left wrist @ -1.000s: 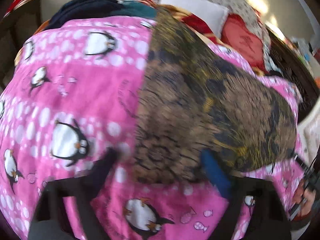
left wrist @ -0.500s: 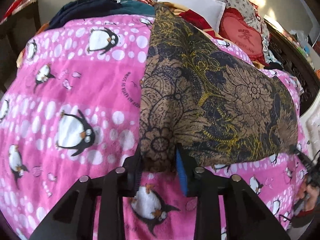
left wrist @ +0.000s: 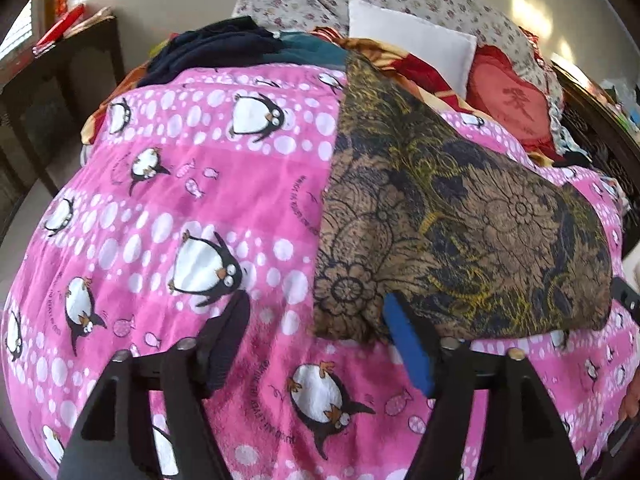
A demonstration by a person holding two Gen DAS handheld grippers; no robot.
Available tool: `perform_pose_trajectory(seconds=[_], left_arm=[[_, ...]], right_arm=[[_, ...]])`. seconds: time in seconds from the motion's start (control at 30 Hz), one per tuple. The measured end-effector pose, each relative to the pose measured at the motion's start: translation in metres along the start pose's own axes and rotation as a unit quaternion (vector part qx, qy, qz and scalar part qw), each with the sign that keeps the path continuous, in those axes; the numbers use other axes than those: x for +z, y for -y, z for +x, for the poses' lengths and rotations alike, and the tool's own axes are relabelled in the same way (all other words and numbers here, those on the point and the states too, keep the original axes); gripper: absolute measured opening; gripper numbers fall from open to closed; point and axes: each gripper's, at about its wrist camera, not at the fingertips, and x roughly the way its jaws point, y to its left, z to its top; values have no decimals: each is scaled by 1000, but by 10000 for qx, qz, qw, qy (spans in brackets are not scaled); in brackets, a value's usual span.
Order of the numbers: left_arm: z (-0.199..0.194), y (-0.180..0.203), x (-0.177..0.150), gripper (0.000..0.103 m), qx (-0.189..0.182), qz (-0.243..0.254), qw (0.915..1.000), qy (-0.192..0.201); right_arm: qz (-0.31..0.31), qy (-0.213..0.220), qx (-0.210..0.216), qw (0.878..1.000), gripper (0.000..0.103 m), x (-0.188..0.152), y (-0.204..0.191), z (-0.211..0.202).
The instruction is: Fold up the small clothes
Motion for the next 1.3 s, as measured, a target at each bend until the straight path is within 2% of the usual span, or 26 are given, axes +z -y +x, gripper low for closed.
perform_pose_trajectory(seconds=[0.03,0.07,0.1,0.27,0.4,0.47,0.53,0.63,0.73,0.8,1.0,1.1,1.17,1.23,1.27,1.3], left_arm=[[0,0,1,76,51,-31,10000,47],[0,-1,1,76,65,-53,9999,81],[1,1,3,77,77,-63,9999,106],[10,0,5,80,82,-174,9998,103],[22,-10,7,83,-126,-454,9989,14],[29,-17,7,84,-308,-664,9973,-48],[37,-20,7,86,-499,-811,9954,-132],[43,-22,6,93,-738,-852,9936,-125],[49,-24,6,100,-938,-949,9910,-110],[51,-21,6,102,-925,-931,9913,-84],[53,-19,6,103,-1011,-887,9909,-61],[53,-25,6,103,-1159,-1001,9882,-19],[54,-27,6,103,-1206,-1027,9874,-18],[54,-27,6,103,-1256,-1007,9869,25],[53,-29,5,103,-1326,-978,9863,60],[51,-30,4,98,-1435,-946,9851,102]], right_arm=[[1,12,41,10000,43,6,-6,6],[-2,54,91,9999,55,15,-13,14],[-12,89,115,9999,61,21,-19,22],[-260,-3,208,9994,61,55,-52,65],[-497,-49,195,9986,61,76,-75,99],[-583,-197,151,9980,62,81,-78,119],[-587,-565,3,9967,63,83,-79,147],[-760,-718,-116,9944,66,90,-90,150],[-820,-634,247,9943,70,105,-112,140],[-1067,-516,208,9927,80,117,-138,141],[-1308,-708,99,9888,86,149,-199,184],[-1201,-1047,-166,9871,86,152,-208,213],[-1080,-1411,-150,9840,85,146,-205,233],[-1066,-1332,47,9853,77,139,-200,237],[-1104,-1271,156,9856,66,138,-199,234],[-1125,-1238,202,9857,52,137,-199,230]])
